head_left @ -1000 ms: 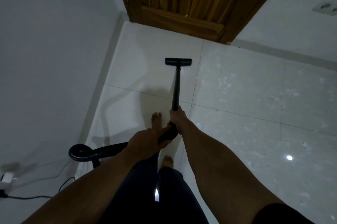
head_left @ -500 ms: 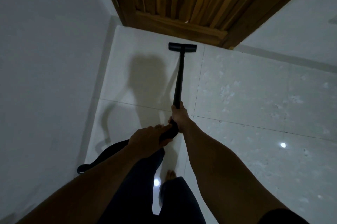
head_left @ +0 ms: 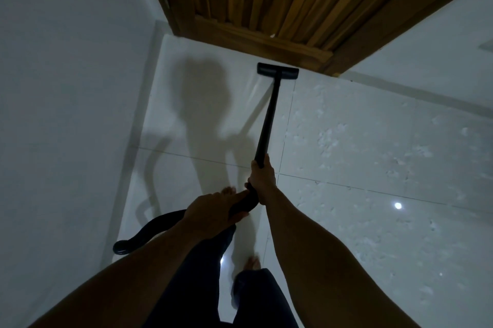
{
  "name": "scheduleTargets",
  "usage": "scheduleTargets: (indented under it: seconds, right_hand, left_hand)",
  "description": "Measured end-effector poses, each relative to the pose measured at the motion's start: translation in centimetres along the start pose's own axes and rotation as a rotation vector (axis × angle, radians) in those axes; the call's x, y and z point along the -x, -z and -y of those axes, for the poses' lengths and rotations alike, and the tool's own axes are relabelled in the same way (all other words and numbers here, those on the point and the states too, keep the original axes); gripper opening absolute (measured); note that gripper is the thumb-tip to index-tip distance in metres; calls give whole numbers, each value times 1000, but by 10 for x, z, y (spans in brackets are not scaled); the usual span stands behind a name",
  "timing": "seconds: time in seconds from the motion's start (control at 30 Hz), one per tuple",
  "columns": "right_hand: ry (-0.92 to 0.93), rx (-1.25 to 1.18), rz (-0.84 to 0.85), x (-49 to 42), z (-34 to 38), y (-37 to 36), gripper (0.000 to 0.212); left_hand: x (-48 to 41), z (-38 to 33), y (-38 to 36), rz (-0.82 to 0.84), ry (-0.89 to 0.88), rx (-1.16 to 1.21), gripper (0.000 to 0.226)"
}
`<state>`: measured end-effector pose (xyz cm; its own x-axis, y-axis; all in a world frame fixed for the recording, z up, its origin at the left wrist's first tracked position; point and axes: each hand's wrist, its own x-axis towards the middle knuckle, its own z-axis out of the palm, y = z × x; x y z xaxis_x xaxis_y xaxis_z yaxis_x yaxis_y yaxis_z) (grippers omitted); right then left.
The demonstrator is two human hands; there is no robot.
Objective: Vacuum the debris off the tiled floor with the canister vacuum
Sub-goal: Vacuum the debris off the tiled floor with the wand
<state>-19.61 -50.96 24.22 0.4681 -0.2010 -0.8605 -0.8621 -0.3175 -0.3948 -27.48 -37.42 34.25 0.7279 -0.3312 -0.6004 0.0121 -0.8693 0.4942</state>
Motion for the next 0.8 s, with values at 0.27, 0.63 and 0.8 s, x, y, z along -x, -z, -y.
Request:
scheduleTargets:
  seconds: [0.27,0.63,0.8]
  right_hand:
    - [-48,-165,80,-9,33,-5,42]
    - [-43,-16,73,24,40,3,37]
    - [-44,24,105,49,-25,-4,32]
  left_hand:
    - [-9,18,11,-92,25,23,59]
    - [18,3,8,-136,12,167,56]
    - [63,-11,-28,-74,6,83,59]
